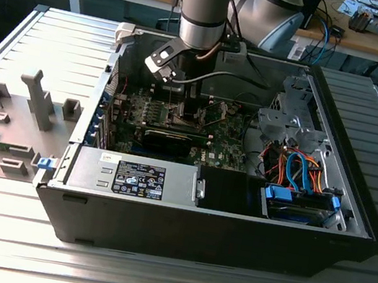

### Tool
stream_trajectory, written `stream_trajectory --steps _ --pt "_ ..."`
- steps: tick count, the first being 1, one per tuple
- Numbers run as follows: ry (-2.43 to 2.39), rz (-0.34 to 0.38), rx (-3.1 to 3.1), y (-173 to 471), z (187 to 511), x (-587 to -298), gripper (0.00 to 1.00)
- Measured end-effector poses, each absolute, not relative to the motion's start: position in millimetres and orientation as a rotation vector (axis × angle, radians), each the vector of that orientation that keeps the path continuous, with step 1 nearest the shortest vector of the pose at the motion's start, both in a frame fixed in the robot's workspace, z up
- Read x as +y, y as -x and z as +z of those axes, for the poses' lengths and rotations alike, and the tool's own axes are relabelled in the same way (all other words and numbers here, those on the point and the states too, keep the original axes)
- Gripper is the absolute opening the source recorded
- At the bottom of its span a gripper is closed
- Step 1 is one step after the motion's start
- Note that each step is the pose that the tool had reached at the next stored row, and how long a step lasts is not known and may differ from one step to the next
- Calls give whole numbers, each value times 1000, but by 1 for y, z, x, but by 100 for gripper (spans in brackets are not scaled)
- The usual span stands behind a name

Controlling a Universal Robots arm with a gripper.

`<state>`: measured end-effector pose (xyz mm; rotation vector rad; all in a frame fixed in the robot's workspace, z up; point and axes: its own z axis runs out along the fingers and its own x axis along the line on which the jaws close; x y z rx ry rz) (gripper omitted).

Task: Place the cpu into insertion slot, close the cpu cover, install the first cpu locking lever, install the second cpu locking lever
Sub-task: 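Place the cpu into insertion slot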

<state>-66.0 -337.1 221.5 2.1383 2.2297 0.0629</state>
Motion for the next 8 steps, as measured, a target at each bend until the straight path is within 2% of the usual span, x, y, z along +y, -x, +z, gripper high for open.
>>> stream_trajectory --steps 8 --pt "-2142 63 2226 69 210 -337 54"
